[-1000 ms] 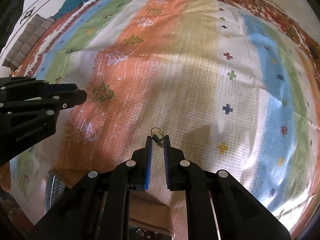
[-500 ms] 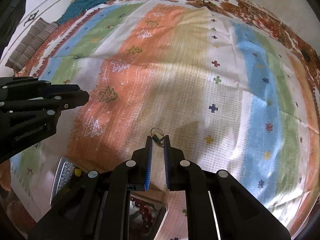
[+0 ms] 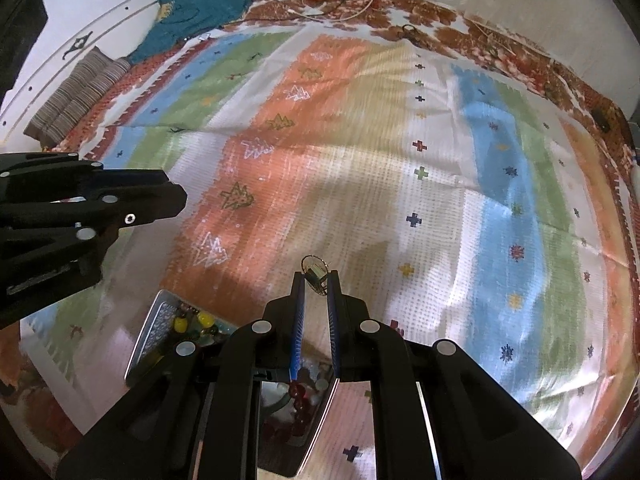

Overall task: Organize jewelry
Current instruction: 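Carry both gold rings over the silver tin with both grippers, then open both grippers to drop the rings into the tin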

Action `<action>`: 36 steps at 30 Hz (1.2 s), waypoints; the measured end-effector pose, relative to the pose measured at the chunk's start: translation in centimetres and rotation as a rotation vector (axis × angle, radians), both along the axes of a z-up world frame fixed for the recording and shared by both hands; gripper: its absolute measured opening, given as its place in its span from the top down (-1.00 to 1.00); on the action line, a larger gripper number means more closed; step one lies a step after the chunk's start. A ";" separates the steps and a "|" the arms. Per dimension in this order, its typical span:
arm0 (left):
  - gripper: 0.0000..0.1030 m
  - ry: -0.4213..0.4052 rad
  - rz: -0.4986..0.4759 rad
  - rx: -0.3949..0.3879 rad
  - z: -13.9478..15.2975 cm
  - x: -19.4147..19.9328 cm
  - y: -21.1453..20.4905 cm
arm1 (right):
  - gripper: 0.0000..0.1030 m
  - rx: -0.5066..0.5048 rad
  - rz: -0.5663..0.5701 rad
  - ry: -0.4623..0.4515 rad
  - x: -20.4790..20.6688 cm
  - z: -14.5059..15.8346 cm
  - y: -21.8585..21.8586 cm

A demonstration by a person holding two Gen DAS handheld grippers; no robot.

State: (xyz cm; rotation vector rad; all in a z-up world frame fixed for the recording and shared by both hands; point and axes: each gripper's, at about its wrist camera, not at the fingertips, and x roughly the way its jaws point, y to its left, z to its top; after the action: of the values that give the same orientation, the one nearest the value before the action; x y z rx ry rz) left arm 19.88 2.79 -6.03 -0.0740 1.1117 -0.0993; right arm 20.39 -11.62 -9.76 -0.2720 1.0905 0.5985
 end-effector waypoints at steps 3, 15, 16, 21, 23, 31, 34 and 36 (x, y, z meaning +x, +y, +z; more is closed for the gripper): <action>0.64 -0.019 -0.012 -0.012 0.8 -0.8 -0.4 | 0.76 0.003 0.000 -0.008 -0.5 0.3 -0.2; 0.64 -0.066 -0.048 -0.031 2.5 -3.8 -1.7 | 0.76 0.037 0.011 -0.026 -2.6 1.7 -1.1; 0.64 -0.071 -0.053 -0.034 2.7 -4.1 -1.9 | 0.76 0.043 0.012 -0.027 -2.9 1.9 -1.2; 0.64 -0.089 -0.062 -0.039 3.2 -5.4 -2.3 | 0.76 0.063 0.012 -0.033 -3.7 2.5 -1.9; 0.64 -0.097 -0.061 -0.039 3.4 -6.0 -2.4 | 0.76 0.070 0.008 -0.034 -4.1 2.6 -2.2; 0.56 -0.125 -0.059 -0.045 3.7 -7.6 -3.0 | 0.76 0.087 0.008 -0.034 -5.0 2.8 -2.4; 0.52 -0.130 -0.042 -0.032 3.7 -7.8 -2.9 | 0.45 0.081 0.004 -0.025 -5.1 2.7 -2.5; 0.51 -0.131 -0.029 -0.033 3.8 -7.9 -2.7 | 0.22 0.085 -0.006 -0.032 -5.3 2.8 -2.7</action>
State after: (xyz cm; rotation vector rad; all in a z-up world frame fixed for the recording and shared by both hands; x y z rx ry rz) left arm 11.95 0.06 -2.24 -0.0794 0.9804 -0.1464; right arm 15.05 -14.34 -6.92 -0.2043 1.0326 0.6318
